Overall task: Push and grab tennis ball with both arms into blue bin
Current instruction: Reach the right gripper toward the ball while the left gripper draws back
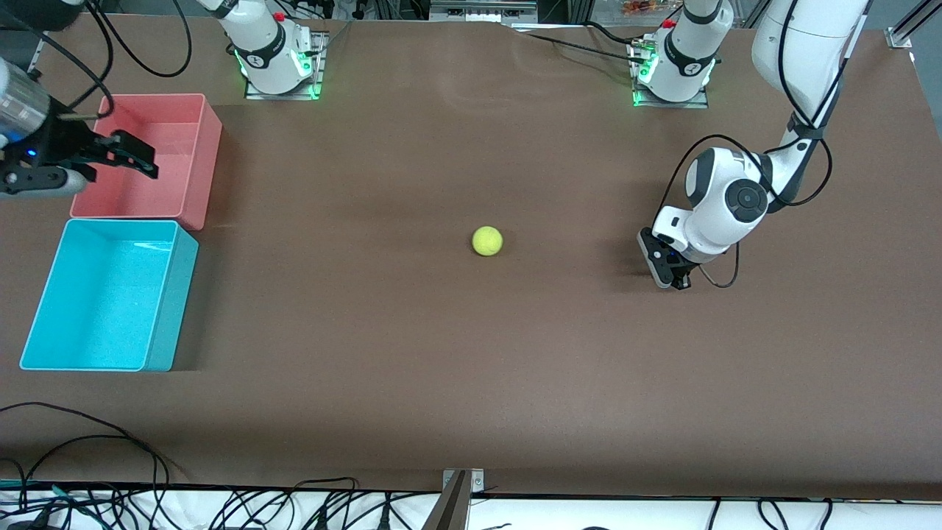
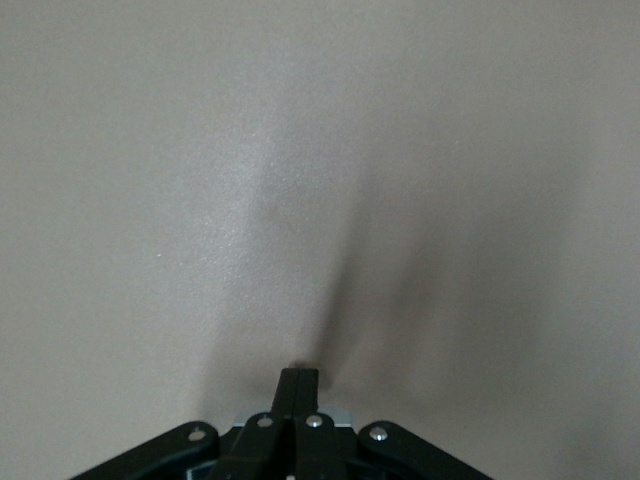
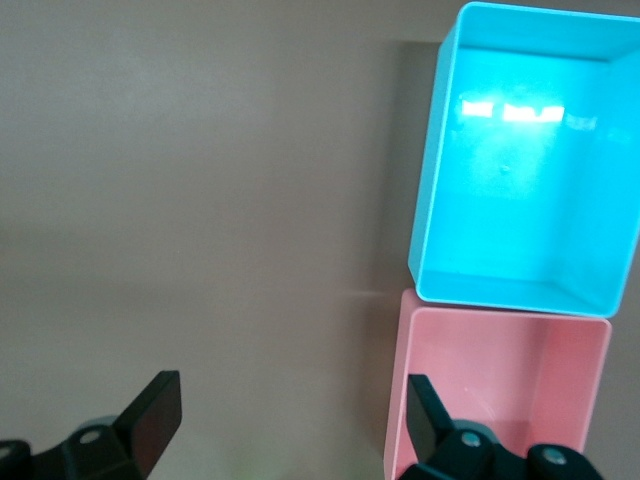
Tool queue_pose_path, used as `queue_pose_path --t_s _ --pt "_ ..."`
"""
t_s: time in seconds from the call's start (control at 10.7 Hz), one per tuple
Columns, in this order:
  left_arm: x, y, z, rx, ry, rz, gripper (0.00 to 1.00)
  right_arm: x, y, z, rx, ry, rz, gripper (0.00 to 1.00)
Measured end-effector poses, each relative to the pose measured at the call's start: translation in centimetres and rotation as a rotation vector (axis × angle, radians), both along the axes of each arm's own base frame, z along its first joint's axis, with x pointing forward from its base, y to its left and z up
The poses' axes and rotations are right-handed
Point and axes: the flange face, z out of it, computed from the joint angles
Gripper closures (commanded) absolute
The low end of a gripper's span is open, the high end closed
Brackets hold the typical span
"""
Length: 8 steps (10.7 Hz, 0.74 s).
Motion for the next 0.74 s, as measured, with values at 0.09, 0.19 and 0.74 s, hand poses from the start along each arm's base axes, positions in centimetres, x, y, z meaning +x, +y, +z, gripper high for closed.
queue_pose_path --t_s 0.09,0.19,0.74 --pt "0.1 0.2 0.0 0.0 -0.001 0.005 1.0 0.2 0.6 -1.9 0.0 -0.01 0.011 0.0" --pt "0.2 0.5 0.1 0.0 -0.004 0.01 1.0 0.2 1.3 -3.4 0.0 -0.013 0.023 0.0" --pt "2.4 4.6 4.5 0.003 -0.09 0.134 0.0 -0.3 6.3 -10.9 0.006 -0.084 0.147 0.0"
